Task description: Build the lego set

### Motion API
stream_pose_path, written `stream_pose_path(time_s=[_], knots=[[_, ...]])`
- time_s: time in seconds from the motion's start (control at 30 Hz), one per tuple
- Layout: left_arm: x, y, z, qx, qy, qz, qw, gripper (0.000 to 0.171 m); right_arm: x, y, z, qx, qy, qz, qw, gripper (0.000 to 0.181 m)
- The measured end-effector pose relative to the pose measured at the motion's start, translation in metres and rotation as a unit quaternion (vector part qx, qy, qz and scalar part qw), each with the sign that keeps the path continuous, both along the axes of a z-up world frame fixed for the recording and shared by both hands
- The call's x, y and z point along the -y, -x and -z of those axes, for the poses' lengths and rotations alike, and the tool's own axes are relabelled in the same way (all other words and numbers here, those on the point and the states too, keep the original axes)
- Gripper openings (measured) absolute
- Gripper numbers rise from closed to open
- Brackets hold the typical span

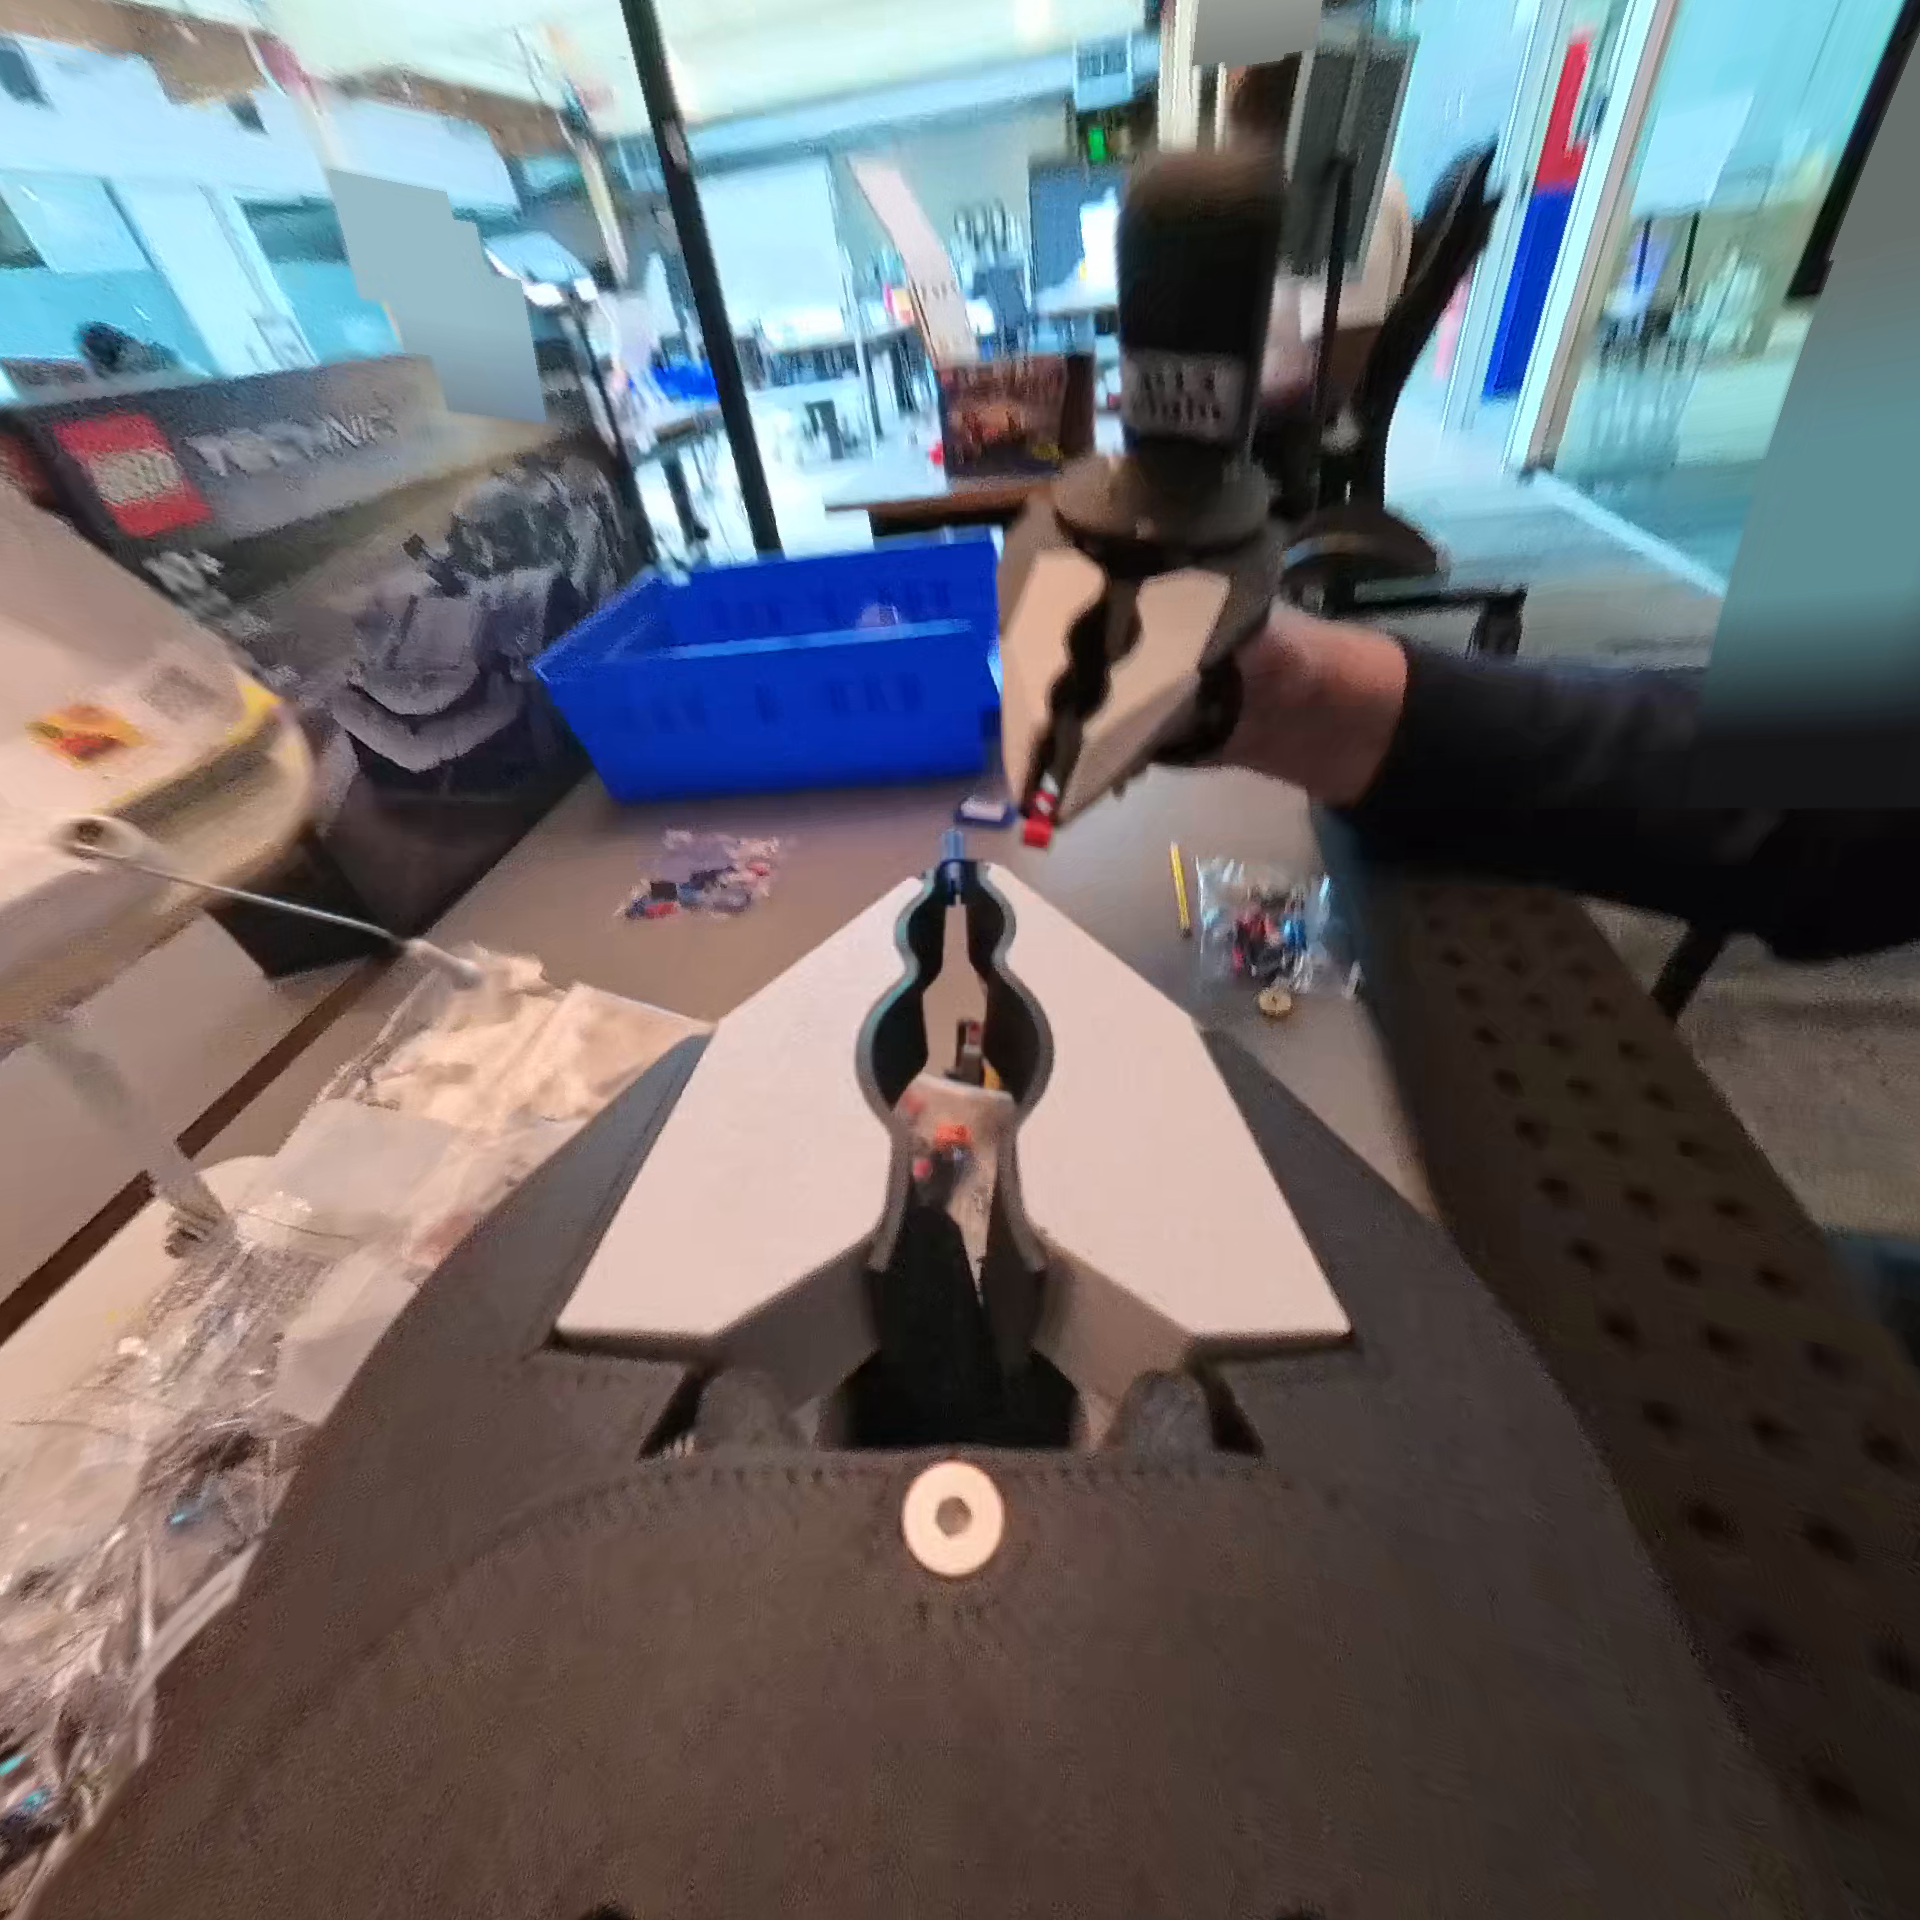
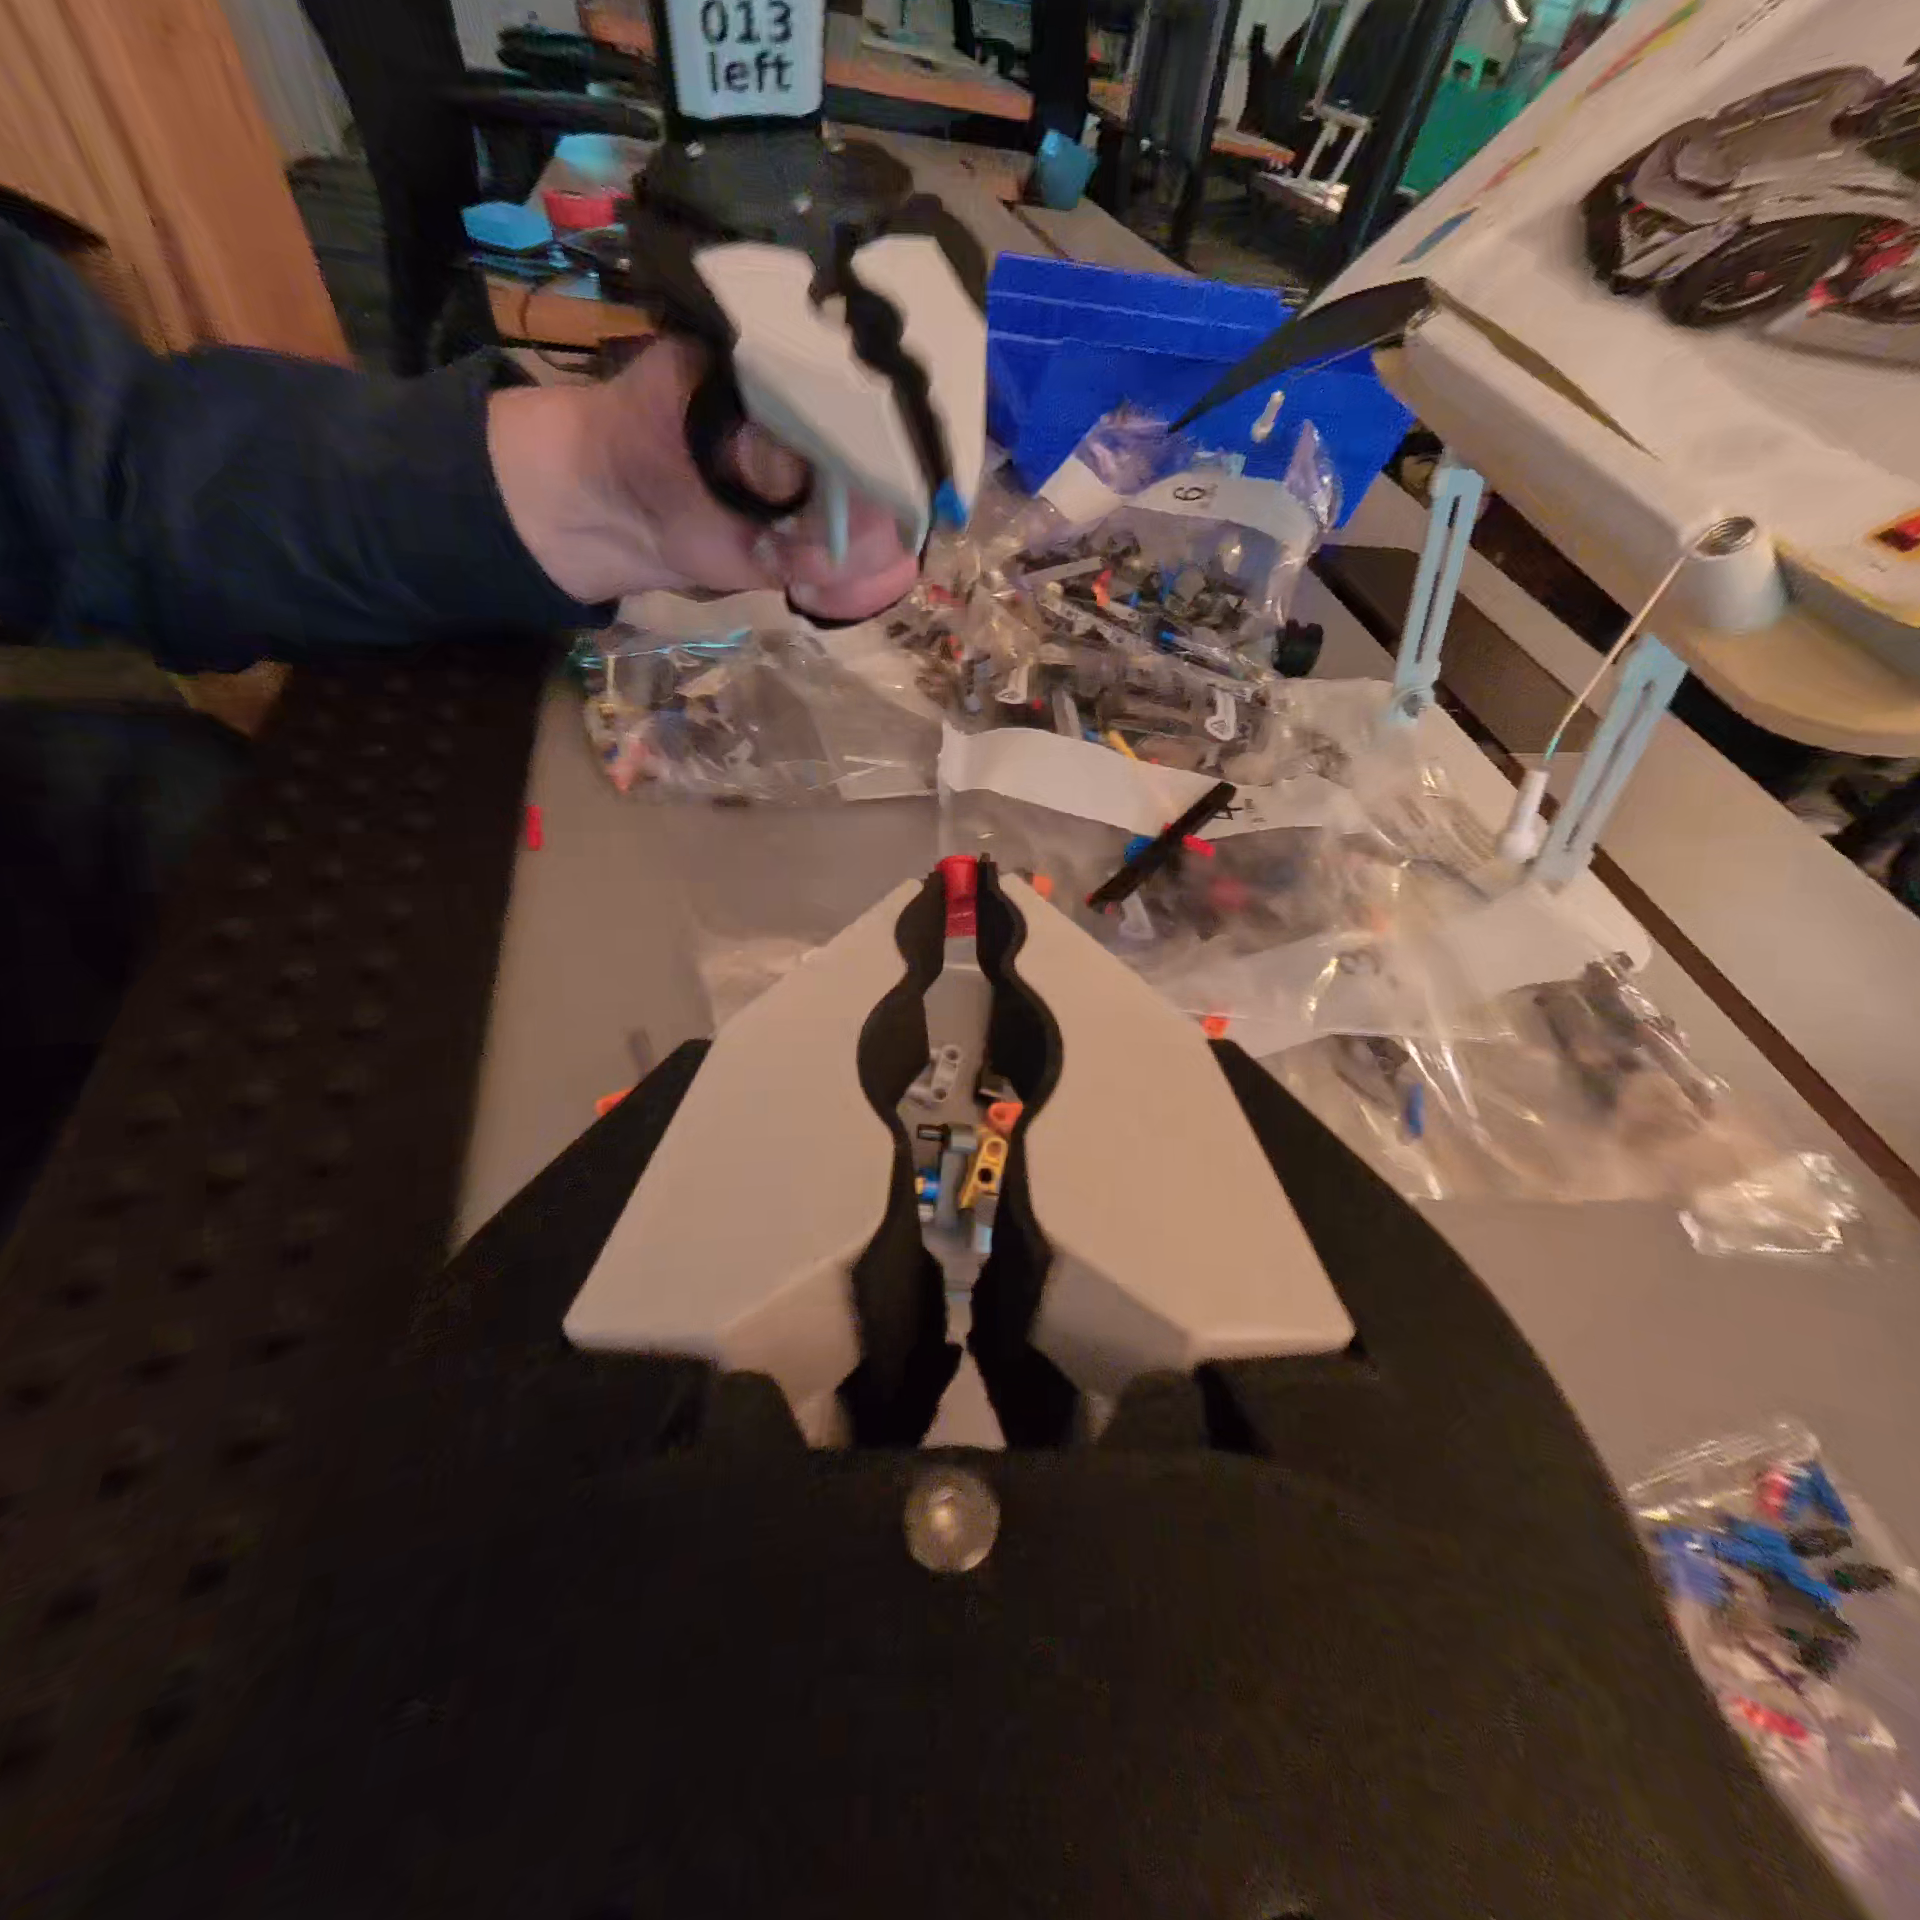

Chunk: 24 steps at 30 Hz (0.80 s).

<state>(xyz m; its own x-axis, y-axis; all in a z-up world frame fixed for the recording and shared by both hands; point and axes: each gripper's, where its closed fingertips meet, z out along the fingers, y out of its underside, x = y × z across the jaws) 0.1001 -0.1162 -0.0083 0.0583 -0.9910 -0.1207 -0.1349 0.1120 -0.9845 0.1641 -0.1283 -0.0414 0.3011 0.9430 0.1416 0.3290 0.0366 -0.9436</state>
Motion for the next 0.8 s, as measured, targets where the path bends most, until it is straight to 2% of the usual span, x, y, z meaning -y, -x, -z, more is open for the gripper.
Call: stream_pose_path(time_s=[0.13,0.2,0.3,0.47,0.8], knots=[[0.017,-0.027,0.059,-0.147,-0.041,0.037,0.988,0.003,0.001,0.007,0.027,0.069,0.000,-0.007,0.998,0.003],[0.025,-0.029,0.079,-0.182,-0.038,0.061,0.981,0.003,0.007,0.010,0.030,0.068,0.013,-0.030,0.997,0.004],[0.029,-0.032,0.081,-0.182,-0.033,0.073,0.980,0.003,0.011,0.012,0.038,0.081,0.028,-0.043,0.995,0.004],[0.027,-0.032,0.105,-0.226,-0.020,0.077,0.971,0.005,0.014,0.017,0.057,0.118,0.040,-0.059,0.991,0.005],[0.029,-0.033,0.116,-0.246,-0.018,0.082,0.966,0.011,0.018,0.019,0.074,0.148,0.061,-0.073,0.984,0.005]])
